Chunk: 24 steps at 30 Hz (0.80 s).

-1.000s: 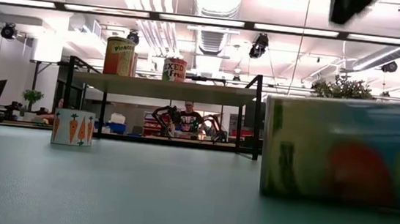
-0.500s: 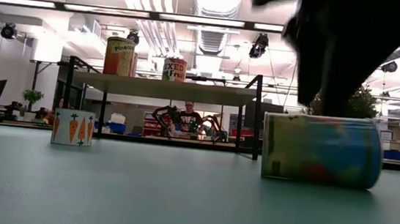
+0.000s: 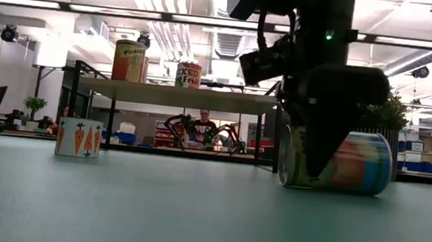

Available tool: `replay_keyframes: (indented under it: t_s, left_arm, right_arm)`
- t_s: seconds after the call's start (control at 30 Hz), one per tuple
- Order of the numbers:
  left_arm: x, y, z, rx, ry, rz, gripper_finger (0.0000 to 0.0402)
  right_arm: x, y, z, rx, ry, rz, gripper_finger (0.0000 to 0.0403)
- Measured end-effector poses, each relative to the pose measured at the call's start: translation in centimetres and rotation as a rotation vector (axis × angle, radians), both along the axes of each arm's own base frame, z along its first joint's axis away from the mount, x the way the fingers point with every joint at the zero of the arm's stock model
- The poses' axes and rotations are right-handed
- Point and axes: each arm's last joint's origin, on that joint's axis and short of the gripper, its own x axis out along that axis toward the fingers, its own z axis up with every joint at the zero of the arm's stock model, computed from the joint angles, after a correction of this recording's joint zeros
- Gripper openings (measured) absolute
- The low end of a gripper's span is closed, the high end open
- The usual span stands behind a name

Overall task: Pick and place cans onto a shelf
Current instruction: Put the canned tomatoes on the shelf

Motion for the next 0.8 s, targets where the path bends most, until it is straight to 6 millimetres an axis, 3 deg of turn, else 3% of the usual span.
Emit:
replay_keyframes:
  t_s: [0.2, 0.33, 0.5, 0.67, 0.8]
  left_arm:
    - [0.0, 0.0, 0.0, 0.000, 0.000, 0.000, 0.0000]
    - [-0.4, 0.1, 0.1, 0.031, 0.011, -0.012, 0.0000]
    - [-1.3, 0.7, 0.8, 0.018, -0.015, -0.014, 0.0000]
    - [-1.9, 1.2, 1.2, 0.027, -0.027, -0.009, 0.0000]
    - [-2.1, 1.3, 1.3, 0.058, -0.023, 0.006, 0.0000]
  right_arm:
    - [-0.1, 0.1, 0.9, 0.009, -0.032, 0.046, 0.0278]
    - [-0.1, 0.3, 3.3, 0.019, -0.154, 0.096, 0.0284]
    - [0.2, -0.2, 8.4, 0.033, -0.472, 0.215, 0.0300]
    - [0.1, -2.0, 12.8, -0.019, -0.896, 0.330, 0.0297]
    - [-0.1, -4.8, 13.7, -0.130, -1.228, 0.343, 0.0297]
